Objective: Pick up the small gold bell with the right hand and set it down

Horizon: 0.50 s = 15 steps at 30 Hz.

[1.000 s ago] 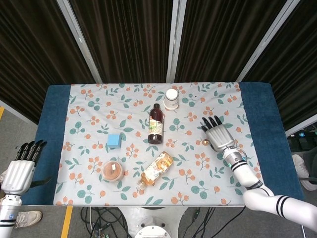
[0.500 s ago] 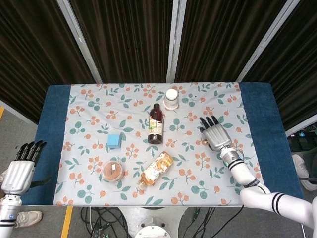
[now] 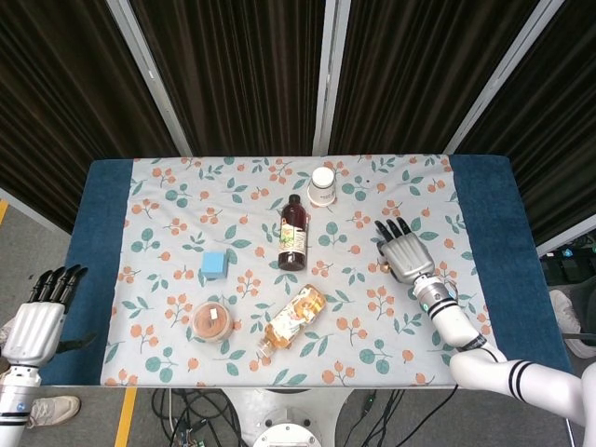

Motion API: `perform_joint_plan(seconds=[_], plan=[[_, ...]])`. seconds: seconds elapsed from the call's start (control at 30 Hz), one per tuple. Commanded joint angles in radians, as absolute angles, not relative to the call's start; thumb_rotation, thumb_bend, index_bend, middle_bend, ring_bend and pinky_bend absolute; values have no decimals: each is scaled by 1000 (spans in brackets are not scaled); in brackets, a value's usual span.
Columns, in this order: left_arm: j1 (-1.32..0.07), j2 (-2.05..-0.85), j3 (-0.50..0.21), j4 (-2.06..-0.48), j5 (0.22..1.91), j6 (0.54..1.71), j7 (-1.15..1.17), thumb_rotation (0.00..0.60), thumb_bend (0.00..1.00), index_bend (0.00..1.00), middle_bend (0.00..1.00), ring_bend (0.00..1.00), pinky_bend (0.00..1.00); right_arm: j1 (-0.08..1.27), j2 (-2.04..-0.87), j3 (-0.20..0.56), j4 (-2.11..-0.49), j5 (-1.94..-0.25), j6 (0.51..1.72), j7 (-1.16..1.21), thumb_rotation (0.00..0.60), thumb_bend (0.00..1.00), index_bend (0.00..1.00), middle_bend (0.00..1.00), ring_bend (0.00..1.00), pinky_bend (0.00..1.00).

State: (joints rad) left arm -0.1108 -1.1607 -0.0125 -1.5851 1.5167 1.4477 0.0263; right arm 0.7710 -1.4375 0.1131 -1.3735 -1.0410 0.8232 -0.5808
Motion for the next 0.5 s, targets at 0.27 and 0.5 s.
perform_joint_plan(seconds=[0.27,0.5], plan=[[-112,-1160,-12,-1588,1516,1445,28,600,0,36,49,0,47,779,-1436,105,-1370,-1036,824,-569,600,245,451,0,0,0],[-112,-1158,-12,-1590,1516,1445,28,600,0,36,49,0,46,780,-1436,97,-1372,-1037,831,-564,600,258,486,0,0,0]])
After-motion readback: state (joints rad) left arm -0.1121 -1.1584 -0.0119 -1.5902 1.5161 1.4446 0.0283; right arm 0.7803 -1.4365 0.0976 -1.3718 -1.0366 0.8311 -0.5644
